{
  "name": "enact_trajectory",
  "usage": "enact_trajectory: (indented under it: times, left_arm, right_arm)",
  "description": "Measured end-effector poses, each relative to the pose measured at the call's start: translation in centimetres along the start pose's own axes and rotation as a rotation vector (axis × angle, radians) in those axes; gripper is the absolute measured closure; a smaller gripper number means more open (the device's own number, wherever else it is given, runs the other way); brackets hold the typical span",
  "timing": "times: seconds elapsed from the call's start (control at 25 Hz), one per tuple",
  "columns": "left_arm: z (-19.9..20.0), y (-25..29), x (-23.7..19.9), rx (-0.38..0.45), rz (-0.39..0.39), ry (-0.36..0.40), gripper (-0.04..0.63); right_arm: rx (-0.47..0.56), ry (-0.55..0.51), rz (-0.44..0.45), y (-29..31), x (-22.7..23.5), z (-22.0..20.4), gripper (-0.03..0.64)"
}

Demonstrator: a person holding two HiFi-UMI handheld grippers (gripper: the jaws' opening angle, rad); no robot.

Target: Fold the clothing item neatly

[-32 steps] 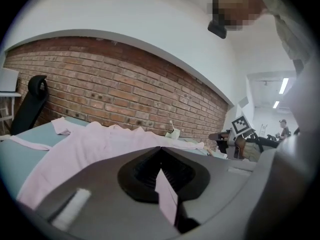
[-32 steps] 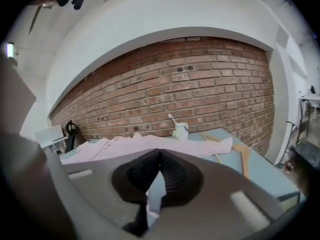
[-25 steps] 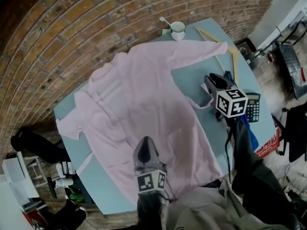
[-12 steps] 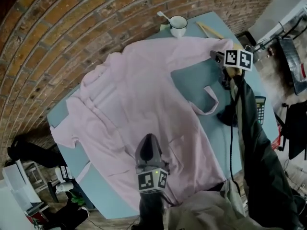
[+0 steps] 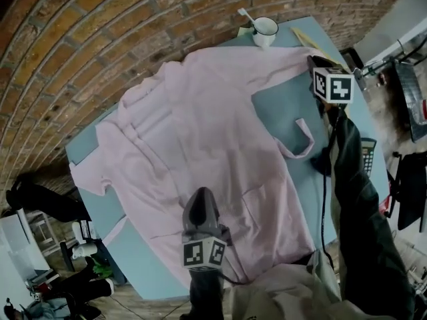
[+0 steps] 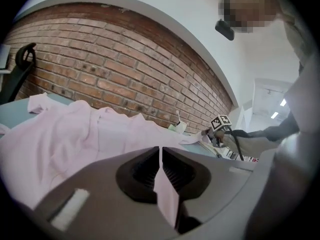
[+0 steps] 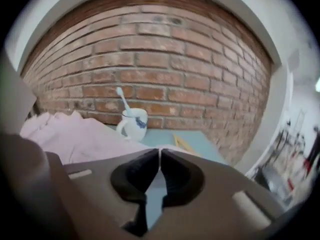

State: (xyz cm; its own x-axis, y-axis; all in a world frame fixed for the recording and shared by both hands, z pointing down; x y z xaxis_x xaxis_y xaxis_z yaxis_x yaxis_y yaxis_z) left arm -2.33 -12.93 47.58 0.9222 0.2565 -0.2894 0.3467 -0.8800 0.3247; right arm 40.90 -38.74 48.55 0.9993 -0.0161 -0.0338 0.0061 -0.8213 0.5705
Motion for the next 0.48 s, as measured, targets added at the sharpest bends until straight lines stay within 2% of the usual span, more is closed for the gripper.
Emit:
enact_trajectory:
  times: [0.12,0.2,0.36,0.48]
  left_arm:
    - [1.2,-2.2,-2.2,0.024,0.057,-0.026,0.568]
    - [1.8,-3.9,-3.8,0.046,0.102,-0.045,0.569]
    - [2.7,-7.3,-6.9,0.077,0.193,-0.082,0.569]
    - [2.8,-9.7,-8.8,0.1,0.236,-0.107,0.569]
  right_arm:
    - [0.219,-0.457,-0.004,-6.1,-7.2,3.8,0.601]
    - [0.32,-0.722,0.046,-10.3,-13.5,5.2,0.601]
    - [0.485,-1.083,0.182,-15.8,-26.6,5.1,0.601]
    - [0.568,-1.428,0.224,-17.6,-34.2,1.3,0.601]
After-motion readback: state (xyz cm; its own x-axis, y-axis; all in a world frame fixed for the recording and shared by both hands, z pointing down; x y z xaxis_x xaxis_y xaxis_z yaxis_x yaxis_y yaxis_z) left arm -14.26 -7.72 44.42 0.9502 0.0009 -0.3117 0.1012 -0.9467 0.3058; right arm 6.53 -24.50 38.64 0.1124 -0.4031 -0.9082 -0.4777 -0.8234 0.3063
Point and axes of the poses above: the fingertips, and each gripper's own axes: y forward along the fingers, x to its right, z out of its top, the point moved 5 cm from there along -y, backward along the fingers, and after that the axes turned 3 degrees about y, right-handed, at the moved point
